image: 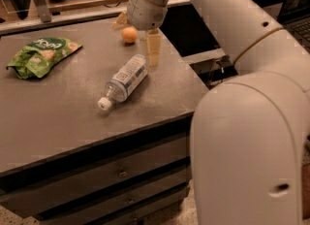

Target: Pick blue plastic bottle

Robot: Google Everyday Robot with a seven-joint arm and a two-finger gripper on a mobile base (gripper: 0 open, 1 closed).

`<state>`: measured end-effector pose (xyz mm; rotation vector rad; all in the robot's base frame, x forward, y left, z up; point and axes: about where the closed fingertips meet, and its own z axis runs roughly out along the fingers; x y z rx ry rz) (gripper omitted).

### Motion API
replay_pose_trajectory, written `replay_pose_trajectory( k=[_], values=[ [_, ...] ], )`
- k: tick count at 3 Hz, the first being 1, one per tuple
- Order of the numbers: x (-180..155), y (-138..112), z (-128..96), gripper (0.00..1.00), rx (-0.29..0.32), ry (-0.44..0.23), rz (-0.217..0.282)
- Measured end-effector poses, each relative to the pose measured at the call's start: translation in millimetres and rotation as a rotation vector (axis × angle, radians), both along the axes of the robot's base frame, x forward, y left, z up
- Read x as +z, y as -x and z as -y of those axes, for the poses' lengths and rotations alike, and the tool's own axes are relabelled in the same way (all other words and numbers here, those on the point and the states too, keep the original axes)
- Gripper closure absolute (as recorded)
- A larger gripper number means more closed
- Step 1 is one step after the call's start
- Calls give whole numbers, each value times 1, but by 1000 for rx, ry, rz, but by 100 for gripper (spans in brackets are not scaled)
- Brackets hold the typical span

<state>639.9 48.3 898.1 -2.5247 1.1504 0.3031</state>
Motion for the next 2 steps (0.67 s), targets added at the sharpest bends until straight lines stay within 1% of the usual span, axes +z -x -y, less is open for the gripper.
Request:
replay_pose_trajectory(
  k=[1,2],
  values=[
    [-27,-30,3,0,44,-32,0],
    [-44,-40,10,0,75,-35,-3]
  ],
)
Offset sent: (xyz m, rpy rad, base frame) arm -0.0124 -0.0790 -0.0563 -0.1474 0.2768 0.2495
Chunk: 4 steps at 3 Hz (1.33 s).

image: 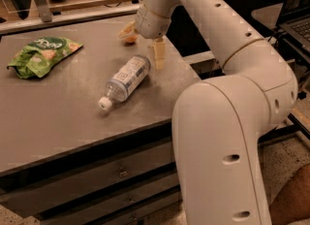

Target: Pick blue plastic bottle

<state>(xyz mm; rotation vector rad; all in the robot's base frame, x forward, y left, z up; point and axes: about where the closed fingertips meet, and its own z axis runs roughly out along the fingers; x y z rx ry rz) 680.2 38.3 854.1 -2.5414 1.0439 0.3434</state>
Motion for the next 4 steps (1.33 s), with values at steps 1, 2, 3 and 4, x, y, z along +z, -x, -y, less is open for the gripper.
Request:
replay_pose_trajectory(
  k=[1,2,3,4],
  values=[
    [-7,7,13,0,29,38,-1],
    [-12,27,16,0,71,87,-19],
    [-16,52,13,0,117,134,-45],
    [-17,75,6,0,148,165,-71]
  ],
)
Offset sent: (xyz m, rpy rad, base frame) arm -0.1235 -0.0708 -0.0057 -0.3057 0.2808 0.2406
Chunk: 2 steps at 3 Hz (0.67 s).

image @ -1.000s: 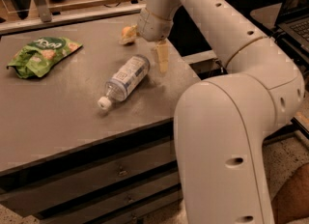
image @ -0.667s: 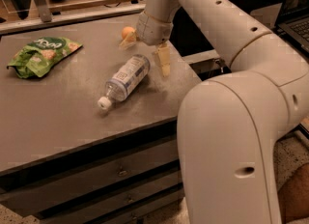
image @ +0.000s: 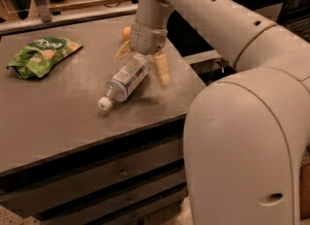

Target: Pick blue plastic bottle

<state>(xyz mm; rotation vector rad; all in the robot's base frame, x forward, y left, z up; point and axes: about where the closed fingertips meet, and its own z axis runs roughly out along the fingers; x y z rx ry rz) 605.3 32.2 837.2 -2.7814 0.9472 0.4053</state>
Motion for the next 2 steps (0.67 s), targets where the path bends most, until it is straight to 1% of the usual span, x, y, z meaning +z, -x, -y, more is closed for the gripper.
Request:
replay_pose_trajectory(
  k=[1,2],
  values=[
    [-2,15,-5,16,9,28,-20],
    [-4,24,-4,38,5,57,-30]
  ],
)
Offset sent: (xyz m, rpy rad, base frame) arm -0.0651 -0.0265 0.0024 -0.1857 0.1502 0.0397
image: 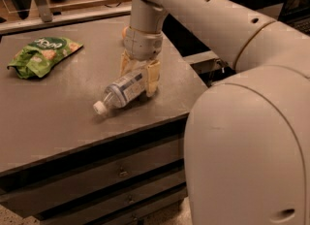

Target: Pick blue plastic bottle

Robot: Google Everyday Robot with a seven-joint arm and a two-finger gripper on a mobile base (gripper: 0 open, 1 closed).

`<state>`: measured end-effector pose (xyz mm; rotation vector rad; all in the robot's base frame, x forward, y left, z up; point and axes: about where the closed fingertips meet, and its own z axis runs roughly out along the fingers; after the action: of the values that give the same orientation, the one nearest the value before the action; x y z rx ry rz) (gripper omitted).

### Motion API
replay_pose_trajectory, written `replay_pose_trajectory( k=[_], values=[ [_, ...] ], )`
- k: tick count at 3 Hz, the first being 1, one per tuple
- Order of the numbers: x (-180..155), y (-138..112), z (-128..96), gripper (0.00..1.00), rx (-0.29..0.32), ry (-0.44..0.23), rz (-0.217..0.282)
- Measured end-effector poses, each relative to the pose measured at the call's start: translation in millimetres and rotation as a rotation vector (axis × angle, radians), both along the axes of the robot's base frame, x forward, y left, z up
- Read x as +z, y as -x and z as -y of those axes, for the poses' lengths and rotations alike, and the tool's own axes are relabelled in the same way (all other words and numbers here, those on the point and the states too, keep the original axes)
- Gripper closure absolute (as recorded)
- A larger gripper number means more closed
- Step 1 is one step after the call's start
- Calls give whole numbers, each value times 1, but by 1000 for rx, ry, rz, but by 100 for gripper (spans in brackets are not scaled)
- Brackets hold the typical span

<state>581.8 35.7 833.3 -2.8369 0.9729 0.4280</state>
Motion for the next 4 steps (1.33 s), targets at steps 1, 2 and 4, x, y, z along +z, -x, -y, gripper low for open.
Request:
replay_pose_trajectory(
  k=[1,2,4],
  values=[
    [-1,6,4,61,-28,32,8],
    [8,14,1,84,-66,34,18],
    [53,41,-20,100,-289,-48,3]
  ],
)
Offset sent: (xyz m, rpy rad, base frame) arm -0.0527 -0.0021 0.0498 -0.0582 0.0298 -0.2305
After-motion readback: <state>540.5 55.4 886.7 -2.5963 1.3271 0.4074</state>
